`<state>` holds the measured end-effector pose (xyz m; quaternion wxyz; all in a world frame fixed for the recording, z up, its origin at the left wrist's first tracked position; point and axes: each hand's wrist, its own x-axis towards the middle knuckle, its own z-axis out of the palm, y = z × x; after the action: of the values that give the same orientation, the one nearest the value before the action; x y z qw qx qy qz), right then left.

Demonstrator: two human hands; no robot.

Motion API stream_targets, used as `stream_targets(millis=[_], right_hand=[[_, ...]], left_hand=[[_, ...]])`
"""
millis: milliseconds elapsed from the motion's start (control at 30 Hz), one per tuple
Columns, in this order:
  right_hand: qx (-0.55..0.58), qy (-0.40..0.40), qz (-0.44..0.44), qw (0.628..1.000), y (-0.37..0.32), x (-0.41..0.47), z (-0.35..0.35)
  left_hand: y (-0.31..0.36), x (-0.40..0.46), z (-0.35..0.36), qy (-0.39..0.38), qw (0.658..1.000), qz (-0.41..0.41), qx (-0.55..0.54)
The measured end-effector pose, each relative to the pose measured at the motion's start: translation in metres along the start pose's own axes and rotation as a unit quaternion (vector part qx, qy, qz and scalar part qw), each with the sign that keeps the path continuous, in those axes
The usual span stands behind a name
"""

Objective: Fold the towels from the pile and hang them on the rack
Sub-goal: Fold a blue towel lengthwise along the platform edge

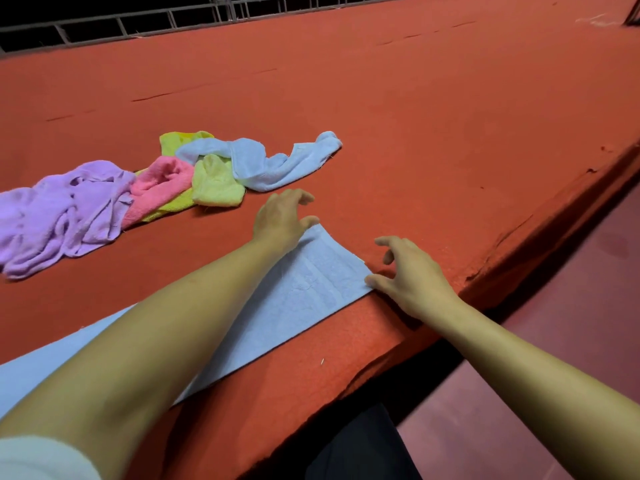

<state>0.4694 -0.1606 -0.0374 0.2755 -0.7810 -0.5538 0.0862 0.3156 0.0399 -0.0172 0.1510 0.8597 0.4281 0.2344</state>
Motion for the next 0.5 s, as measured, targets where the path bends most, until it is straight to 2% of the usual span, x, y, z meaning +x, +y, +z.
stream_targets(millis=[100,200,400,500], right_hand=[[-0.028,0.013,-0.033,0.999,-0.012,-0.014,-0.004],[-0.021,0.004,-0.080,0.997,-0.032,-0.027,0.001],[0.021,-0.072,-0.187,0.979,-0.100,-0.051,0.037],[0.043,-0.114,-0.232,0.965,-0.139,-0.060,0.063]], left_hand=[[0.003,-0.040,-0.011,-0.006,0.996,-0.003,-0.092],[0.002,-0.101,-0.028,0.000,0.990,-0.002,-0.138],[-0.036,-0.238,-0.082,0.016,0.984,-0.087,-0.154],[-0.068,-0.290,-0.111,0.046,0.983,-0.140,-0.114]])
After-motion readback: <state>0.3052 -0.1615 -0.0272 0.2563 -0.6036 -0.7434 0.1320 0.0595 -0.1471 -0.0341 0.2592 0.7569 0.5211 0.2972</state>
